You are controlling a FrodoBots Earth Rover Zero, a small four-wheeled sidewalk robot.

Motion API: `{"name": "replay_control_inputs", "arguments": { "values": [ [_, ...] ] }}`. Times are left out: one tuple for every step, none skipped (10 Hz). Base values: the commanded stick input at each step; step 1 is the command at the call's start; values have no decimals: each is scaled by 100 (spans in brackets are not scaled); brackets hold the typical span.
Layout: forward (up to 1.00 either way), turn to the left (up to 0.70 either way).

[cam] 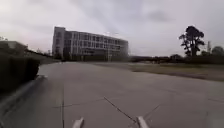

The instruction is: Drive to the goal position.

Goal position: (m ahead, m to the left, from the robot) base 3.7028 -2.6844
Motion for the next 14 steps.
{"name": "replay_control_inputs", "arguments": {
  "values": [
    [70,2],
    [70,2],
    [70,0],
    [70,0],
    [70,0],
    [70,0],
    [70,0],
    [70,0],
    [70,0],
    [70,0],
    [70,0],
    [70,0],
    [70,0],
    [70,0]
  ]
}}
